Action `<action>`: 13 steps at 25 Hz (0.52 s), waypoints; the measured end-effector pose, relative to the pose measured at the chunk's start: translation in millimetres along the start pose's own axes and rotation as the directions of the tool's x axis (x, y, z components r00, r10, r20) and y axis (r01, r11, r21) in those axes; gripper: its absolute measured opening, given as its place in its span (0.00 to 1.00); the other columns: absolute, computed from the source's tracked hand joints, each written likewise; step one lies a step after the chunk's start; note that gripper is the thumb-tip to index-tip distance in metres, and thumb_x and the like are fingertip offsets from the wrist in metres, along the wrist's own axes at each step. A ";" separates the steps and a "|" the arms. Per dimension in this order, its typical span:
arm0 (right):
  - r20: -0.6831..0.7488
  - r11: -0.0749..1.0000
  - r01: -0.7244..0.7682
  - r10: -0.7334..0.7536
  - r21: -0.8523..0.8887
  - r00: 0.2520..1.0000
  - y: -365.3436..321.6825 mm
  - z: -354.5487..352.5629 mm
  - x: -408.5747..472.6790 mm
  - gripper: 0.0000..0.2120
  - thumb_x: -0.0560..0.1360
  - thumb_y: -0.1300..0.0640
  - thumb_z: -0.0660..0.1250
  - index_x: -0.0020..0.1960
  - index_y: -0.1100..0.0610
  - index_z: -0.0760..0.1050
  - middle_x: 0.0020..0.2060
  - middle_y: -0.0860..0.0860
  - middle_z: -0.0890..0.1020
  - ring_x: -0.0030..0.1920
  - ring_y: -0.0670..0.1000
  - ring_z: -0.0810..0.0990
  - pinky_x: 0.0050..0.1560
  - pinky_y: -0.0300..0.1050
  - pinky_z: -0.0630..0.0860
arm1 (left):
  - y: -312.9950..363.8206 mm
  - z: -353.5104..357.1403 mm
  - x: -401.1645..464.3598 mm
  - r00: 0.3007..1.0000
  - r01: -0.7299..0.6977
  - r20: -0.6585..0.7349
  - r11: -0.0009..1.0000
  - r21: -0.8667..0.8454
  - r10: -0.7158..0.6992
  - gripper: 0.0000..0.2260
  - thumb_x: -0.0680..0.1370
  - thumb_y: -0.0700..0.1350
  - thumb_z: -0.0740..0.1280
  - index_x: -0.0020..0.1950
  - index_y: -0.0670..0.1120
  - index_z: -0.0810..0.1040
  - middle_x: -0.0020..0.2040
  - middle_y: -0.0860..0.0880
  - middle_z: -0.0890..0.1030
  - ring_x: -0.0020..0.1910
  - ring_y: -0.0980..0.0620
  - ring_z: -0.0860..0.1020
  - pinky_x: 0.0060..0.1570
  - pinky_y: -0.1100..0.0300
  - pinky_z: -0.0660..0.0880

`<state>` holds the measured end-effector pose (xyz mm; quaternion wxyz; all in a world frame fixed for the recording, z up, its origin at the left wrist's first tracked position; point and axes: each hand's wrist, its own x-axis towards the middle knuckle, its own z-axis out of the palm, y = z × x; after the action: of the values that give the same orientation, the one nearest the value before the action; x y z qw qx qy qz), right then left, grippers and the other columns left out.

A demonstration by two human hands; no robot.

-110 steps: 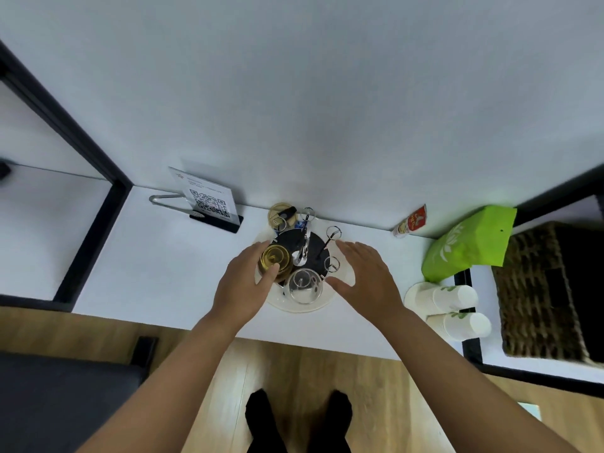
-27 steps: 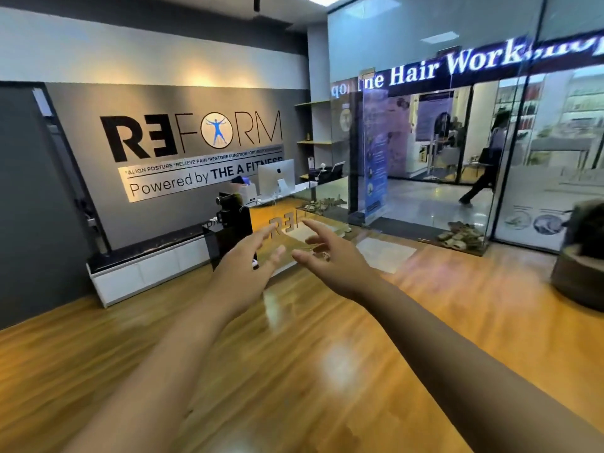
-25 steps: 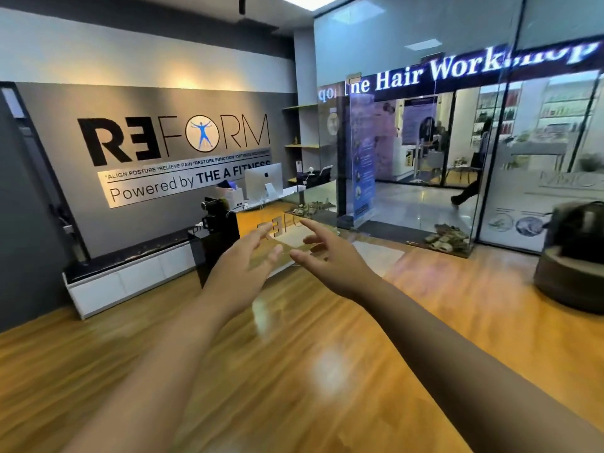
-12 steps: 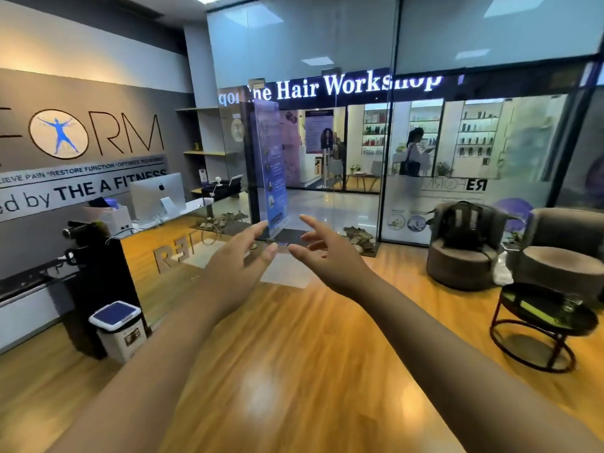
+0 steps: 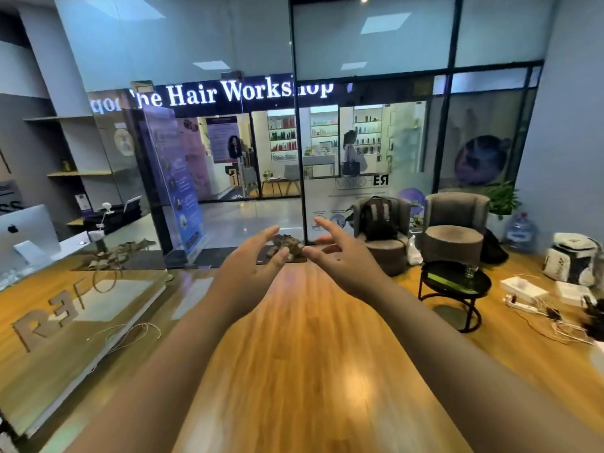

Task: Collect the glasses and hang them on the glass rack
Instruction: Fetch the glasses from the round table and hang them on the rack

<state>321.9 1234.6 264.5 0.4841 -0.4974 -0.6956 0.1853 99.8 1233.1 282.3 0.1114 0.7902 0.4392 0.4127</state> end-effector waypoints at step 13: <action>-0.101 0.991 -0.085 0.075 -0.100 0.992 178.1 -73.4 209.8 0.35 0.78 0.34 0.69 0.81 0.39 0.62 0.62 0.43 0.77 0.60 0.44 0.78 0.55 0.39 0.76 | -85.1 156.2 253.4 0.995 -0.064 0.064 0.993 -0.095 0.070 0.27 0.83 0.61 0.62 0.81 0.57 0.65 0.76 0.56 0.72 0.73 0.55 0.72 0.65 0.56 0.72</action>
<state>468.5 1478.8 269.3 0.4832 -0.5579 -0.6592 0.1438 235.1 1511.6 277.8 0.1488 0.8120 0.3889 0.4091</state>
